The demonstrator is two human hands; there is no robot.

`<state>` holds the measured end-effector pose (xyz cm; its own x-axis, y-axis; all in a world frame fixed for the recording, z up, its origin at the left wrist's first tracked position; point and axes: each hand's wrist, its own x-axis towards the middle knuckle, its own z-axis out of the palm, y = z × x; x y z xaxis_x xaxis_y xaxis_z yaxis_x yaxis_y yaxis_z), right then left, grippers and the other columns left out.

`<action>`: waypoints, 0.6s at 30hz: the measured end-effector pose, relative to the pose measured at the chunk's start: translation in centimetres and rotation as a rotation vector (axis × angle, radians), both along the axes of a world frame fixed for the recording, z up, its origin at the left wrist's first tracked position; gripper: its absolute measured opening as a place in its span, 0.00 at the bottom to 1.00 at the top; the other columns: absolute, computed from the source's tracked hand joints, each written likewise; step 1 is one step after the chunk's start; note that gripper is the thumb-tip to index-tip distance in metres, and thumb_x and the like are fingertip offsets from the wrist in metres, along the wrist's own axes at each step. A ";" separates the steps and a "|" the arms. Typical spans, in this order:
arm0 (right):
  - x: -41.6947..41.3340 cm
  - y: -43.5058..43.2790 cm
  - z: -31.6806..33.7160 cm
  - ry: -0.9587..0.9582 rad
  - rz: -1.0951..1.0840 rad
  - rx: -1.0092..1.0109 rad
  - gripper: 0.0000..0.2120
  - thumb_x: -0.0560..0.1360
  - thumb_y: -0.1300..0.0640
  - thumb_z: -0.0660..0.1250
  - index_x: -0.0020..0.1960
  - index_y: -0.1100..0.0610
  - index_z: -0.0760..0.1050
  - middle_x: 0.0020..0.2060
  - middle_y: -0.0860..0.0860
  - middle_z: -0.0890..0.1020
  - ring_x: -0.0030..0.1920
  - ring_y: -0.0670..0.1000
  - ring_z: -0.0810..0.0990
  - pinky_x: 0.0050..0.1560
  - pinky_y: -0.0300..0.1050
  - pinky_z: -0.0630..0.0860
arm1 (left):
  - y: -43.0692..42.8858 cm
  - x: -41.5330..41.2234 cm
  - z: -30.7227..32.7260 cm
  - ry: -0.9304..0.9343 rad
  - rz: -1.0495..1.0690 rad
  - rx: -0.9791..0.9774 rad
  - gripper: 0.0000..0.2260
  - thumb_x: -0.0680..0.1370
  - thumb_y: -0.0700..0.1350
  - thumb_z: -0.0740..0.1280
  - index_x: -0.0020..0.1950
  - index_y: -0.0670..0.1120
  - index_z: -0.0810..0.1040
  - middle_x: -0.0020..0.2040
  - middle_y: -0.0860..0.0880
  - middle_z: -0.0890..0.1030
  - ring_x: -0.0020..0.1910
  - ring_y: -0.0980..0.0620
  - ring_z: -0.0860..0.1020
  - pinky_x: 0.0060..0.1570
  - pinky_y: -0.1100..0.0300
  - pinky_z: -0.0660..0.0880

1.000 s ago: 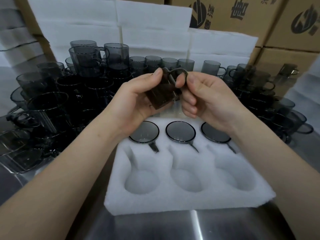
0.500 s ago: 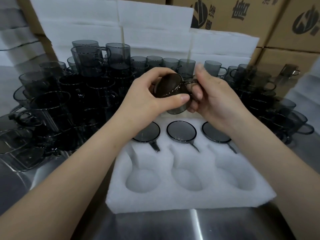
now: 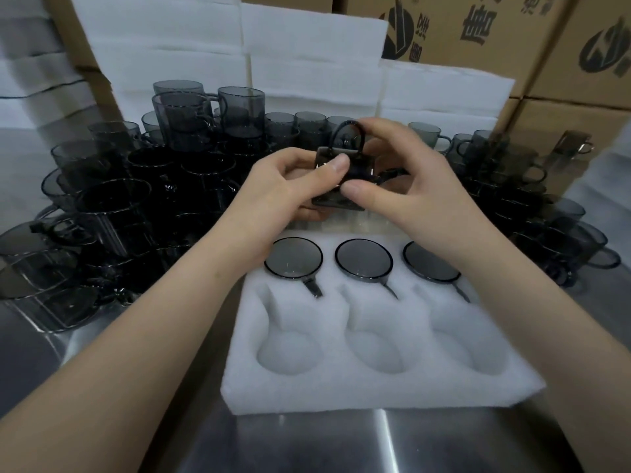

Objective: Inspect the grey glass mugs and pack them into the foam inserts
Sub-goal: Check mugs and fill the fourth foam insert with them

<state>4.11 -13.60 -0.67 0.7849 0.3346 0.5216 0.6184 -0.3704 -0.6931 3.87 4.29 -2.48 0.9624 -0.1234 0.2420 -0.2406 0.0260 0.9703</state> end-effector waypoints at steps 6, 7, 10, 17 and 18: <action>-2.9 0.5 3.3 0.175 0.152 0.028 0.15 0.70 0.49 0.72 0.56 0.39 0.77 0.47 0.49 0.82 0.41 0.51 0.83 0.35 0.47 0.82 | 0.2 0.2 0.3 0.127 0.038 -0.122 0.27 0.82 0.63 0.50 0.55 0.45 0.79 0.45 0.45 0.85 0.47 0.39 0.83 0.50 0.47 0.79; -3.6 0.9 3.8 0.209 0.230 -0.032 0.16 0.68 0.46 0.72 0.55 0.38 0.79 0.45 0.48 0.82 0.40 0.51 0.83 0.35 0.50 0.82 | 0.1 0.1 0.3 0.153 0.041 -0.170 0.26 0.82 0.62 0.50 0.51 0.45 0.79 0.41 0.45 0.85 0.43 0.41 0.83 0.48 0.47 0.78; -5.4 2.7 3.4 0.238 0.382 -0.216 0.20 0.64 0.41 0.73 0.56 0.35 0.77 0.42 0.44 0.80 0.35 0.45 0.81 0.35 0.41 0.81 | 0.2 0.1 0.5 0.213 0.009 -0.222 0.26 0.82 0.61 0.49 0.46 0.44 0.77 0.35 0.43 0.82 0.38 0.41 0.79 0.39 0.52 0.75; -5.5 4.9 0.1 -0.085 0.226 -0.492 0.13 0.63 0.26 0.62 0.46 0.24 0.66 0.43 0.27 0.75 0.50 0.31 0.75 0.47 0.24 0.70 | 0.2 0.7 0.1 0.129 0.069 -0.027 0.26 0.84 0.58 0.49 0.46 0.44 0.81 0.40 0.45 0.85 0.33 0.50 0.82 0.33 0.61 0.78; -5.5 5.1 -0.1 -0.120 0.212 -0.515 0.14 0.64 0.26 0.60 0.48 0.26 0.66 0.41 0.26 0.73 0.49 0.30 0.74 0.43 0.25 0.71 | 0.1 0.7 0.0 0.123 0.066 -0.009 0.26 0.84 0.59 0.50 0.46 0.44 0.81 0.40 0.45 0.85 0.34 0.49 0.82 0.35 0.59 0.78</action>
<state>-1.42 -8.51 -0.78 0.6180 0.7134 0.3305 0.7795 -0.5011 -0.3760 4.56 4.37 -2.53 0.9908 -0.0570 0.1227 -0.1216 0.0226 0.9923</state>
